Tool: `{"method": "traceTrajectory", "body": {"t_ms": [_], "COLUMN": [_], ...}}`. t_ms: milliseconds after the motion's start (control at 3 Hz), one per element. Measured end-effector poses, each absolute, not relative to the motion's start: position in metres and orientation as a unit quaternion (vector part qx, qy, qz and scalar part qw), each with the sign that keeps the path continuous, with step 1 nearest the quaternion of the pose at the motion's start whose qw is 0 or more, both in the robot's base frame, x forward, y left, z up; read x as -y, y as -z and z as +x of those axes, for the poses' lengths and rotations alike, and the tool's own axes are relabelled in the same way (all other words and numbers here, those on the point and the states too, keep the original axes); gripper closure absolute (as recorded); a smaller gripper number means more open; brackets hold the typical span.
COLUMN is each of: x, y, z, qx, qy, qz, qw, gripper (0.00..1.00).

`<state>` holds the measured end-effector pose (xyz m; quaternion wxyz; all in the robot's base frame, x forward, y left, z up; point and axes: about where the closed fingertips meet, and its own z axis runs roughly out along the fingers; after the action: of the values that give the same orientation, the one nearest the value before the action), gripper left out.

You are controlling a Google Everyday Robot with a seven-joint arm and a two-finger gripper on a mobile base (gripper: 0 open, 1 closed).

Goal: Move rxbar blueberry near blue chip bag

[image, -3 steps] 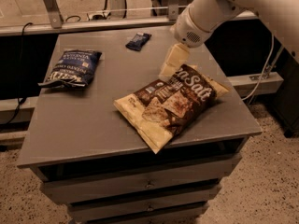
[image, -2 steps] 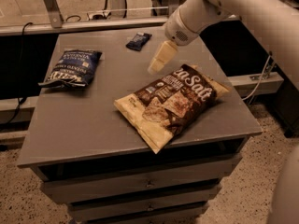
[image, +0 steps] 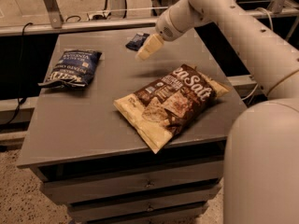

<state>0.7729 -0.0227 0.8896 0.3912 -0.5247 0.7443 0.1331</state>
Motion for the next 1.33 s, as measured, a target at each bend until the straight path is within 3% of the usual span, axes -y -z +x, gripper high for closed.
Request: {"method": "traceTrajectory", "body": {"t_ms": [1333], "x": [0.004], "y": [-0.862], "z": [0.864], "qx": [-0.81], "qy": [-0.113], "qz": [-0.383], "qw": [0.429], "gripper": [0.0]}}
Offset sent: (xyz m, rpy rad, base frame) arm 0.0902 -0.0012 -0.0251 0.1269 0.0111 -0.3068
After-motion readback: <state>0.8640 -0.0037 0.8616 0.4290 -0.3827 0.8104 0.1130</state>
